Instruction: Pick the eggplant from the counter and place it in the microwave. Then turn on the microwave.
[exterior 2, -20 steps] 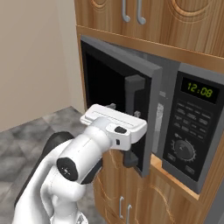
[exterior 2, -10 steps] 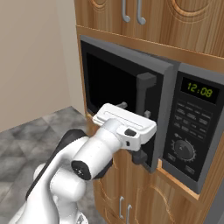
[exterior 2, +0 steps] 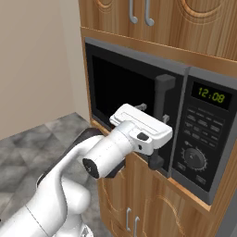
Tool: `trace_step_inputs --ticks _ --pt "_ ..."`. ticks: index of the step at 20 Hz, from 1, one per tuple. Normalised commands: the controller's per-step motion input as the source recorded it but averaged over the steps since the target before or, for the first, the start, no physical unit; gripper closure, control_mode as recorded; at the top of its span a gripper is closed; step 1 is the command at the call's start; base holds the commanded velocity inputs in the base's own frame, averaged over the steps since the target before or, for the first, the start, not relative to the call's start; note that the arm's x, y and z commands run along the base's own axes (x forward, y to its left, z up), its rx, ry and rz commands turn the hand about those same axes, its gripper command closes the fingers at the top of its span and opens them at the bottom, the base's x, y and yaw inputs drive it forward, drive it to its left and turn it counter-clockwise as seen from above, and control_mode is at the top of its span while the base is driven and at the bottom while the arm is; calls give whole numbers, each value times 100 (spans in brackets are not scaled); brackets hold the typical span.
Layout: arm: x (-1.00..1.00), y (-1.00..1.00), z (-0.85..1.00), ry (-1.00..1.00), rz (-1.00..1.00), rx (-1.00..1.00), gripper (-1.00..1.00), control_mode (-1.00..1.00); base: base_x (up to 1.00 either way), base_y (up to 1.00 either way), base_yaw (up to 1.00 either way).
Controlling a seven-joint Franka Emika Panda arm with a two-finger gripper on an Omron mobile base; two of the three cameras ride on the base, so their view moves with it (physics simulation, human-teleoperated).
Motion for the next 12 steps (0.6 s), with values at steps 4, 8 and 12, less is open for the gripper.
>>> trace_step_inputs --ticks 4,8,12 --pt "17 -29 -8 -8 -6 0 -100 -100 0 0 0" --pt "11 -34 -4 -3 0 0 -100 -100 0 0 0" --pt "6 -44 -3 -3 0 0 -100 -100 0 0 0"
